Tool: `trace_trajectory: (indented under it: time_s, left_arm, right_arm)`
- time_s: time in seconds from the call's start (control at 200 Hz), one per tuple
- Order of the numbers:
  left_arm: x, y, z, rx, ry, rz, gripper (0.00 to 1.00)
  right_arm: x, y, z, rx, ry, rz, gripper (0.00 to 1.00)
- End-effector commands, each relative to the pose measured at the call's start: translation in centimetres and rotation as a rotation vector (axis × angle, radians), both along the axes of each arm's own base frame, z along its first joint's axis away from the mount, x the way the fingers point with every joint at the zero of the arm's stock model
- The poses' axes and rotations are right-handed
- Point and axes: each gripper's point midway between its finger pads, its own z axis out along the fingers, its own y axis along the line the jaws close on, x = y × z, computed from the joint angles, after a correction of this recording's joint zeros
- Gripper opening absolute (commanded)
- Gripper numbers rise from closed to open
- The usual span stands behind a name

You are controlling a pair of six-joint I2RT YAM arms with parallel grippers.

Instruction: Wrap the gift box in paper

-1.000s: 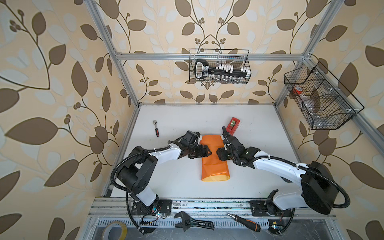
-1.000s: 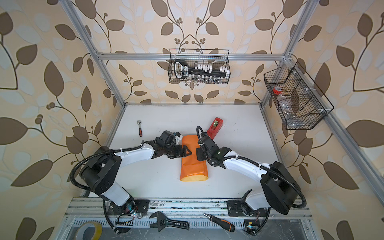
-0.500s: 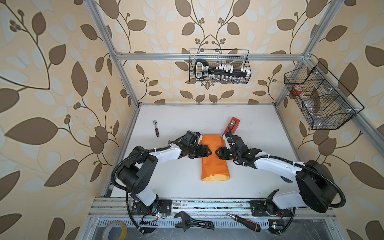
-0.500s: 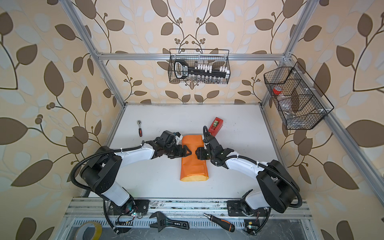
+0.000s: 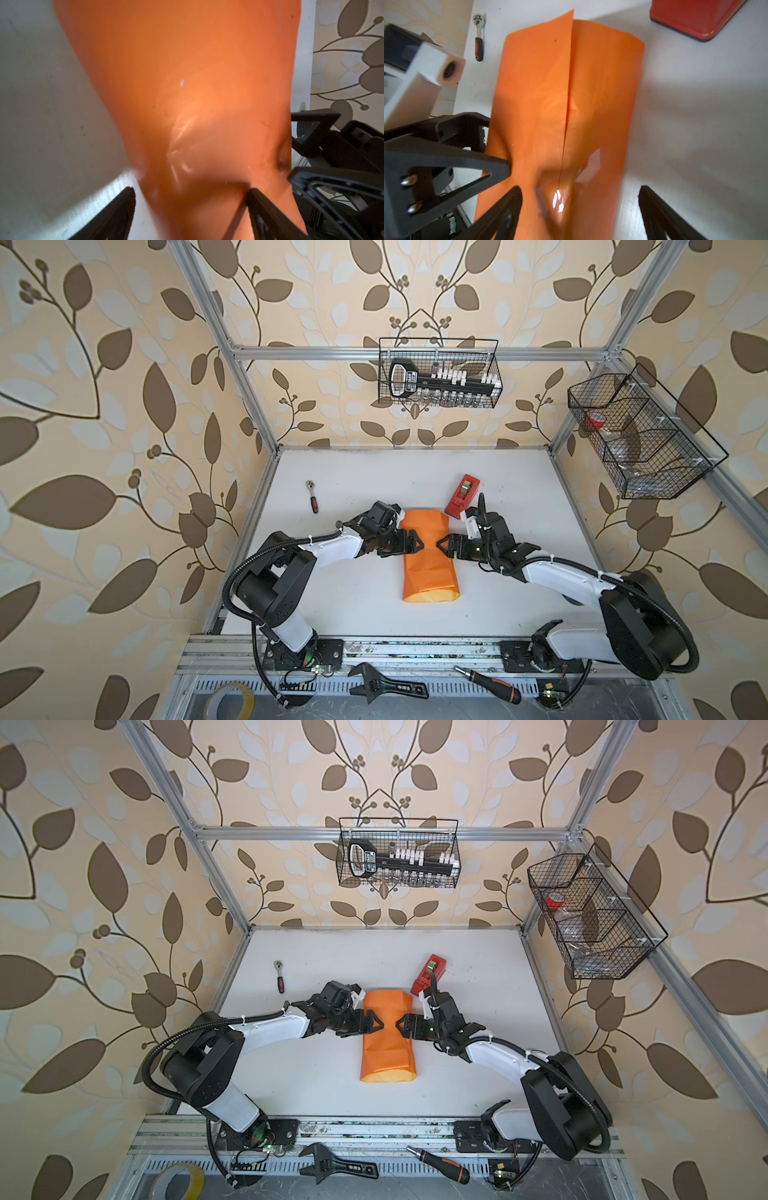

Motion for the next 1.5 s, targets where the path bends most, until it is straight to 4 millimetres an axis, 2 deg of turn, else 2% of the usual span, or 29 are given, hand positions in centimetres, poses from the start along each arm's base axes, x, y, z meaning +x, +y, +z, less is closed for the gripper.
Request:
trace_trajectory:
  time_s: [0.0,0.185,0.345,0.495,0.645,0.88,1.05,1.175,1.249,1.344,1.394,1.414,1.494]
  left_arm:
    - [-0.7,2.1,-1.8,0.124,0.055,0.053,0.88]
    - [0.1,1.5,2.0,0.063,-0.015,0.063,0.91]
    - [0.2,1.6,3.9,0.015,-0.05,0.088,0.95]
    - [-0.6,0.9,4.1,-0.039,-0.01,0.066,0.94]
    - [-1.0,0.3,3.8,-0.071,0.027,0.049,0.88]
    - [-0.8,0.1,3.3,-0.085,0.054,0.059,0.84]
    - [0.7,1.7,2.5,-0.083,0.071,0.115,0.83]
    - [2.7,3.4,2.9,-0.074,0.044,0.162,0.86]
    - [3.5,4.4,3.5,-0.063,0.023,0.185,0.87]
    - [3.0,5.5,4.1,-0.031,-0.015,0.2,0.91]
    - [2.2,6.1,3.7,-0.019,-0.012,0.208,0.92]
    - [1.8,6.2,4.4,-0.03,-0.031,0.208,0.92]
    - [0.0,6.9,4.1,-0.036,-0.029,0.201,0.93]
  right_arm:
    - [-1.3,-0.6,0.4,-0.016,-0.021,0.036,0.91]
    - [-2.2,-1.0,1.0,0.0,-0.055,0.039,0.94]
    - [-2.0,0.3,1.2,0.037,-0.063,0.059,0.94]
    - [-1.3,1.6,1.2,0.072,-0.062,0.07,0.93]
    - [-0.8,3.0,0.9,0.102,-0.046,0.092,0.91]
    - [-0.7,5.1,0.7,0.138,-0.027,0.119,0.89]
    - [0.5,7.0,1.0,0.155,-0.031,0.129,0.88]
    - [2.6,8.4,1.3,0.151,-0.039,0.139,0.87]
    - [3.3,8.3,1.1,0.117,-0.033,0.149,0.88]
    - [2.7,7.1,0.7,0.06,-0.033,0.157,0.9]
    - [2.0,6.3,0.2,0.012,-0.033,0.159,0.91]
    - [1.7,6.1,0.2,-0.003,-0.036,0.161,0.92]
    - [0.1,5.6,0.0,-0.029,-0.037,0.184,0.93]
